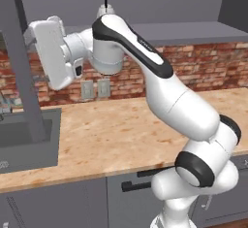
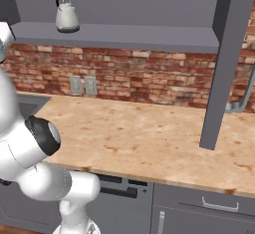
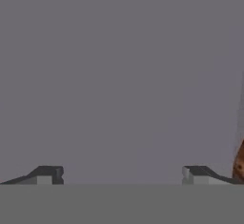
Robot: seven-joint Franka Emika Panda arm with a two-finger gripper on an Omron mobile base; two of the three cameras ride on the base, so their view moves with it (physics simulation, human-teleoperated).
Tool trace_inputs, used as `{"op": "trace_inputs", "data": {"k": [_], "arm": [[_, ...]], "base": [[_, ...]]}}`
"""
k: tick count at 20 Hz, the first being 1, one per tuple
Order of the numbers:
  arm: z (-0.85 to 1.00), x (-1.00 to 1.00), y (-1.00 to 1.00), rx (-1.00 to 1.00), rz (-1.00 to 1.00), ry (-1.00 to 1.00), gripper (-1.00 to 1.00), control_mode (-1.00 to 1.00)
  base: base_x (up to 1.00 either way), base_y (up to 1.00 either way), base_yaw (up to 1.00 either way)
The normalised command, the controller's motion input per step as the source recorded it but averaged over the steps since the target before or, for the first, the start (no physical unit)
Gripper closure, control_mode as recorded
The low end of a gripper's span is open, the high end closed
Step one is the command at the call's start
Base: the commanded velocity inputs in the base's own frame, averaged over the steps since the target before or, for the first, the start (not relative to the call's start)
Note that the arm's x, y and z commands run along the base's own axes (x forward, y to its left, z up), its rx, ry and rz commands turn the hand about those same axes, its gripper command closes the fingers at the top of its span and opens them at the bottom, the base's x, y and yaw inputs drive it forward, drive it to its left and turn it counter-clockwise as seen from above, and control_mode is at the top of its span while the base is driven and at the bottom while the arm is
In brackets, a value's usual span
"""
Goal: Open the cabinet, pick the kettle from the cabinet, and place it in the sink.
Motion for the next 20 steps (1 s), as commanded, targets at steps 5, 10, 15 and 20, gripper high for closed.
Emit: {"op": "trace_inputs", "data": {"k": [5,10,15,20], "arm": [[-0.1,-0.04,0.62,0.0,0.0,0.0,-1.0,-1.0],[-0.09,0.02,0.39,-0.02,-0.03,0.0,-1.0,-1.0],[0.0,0.0,-0.2,-0.07,-0.04,0.0,-1.0,-1.0],[0.07,-0.07,-0.52,-0.04,0.0,0.0,-1.0,-1.0]], "base": [[0.0,0.0,0.0],[0.0,0.0,0.0],[0.0,0.0,0.0],[0.0,0.0,0.0]]}}
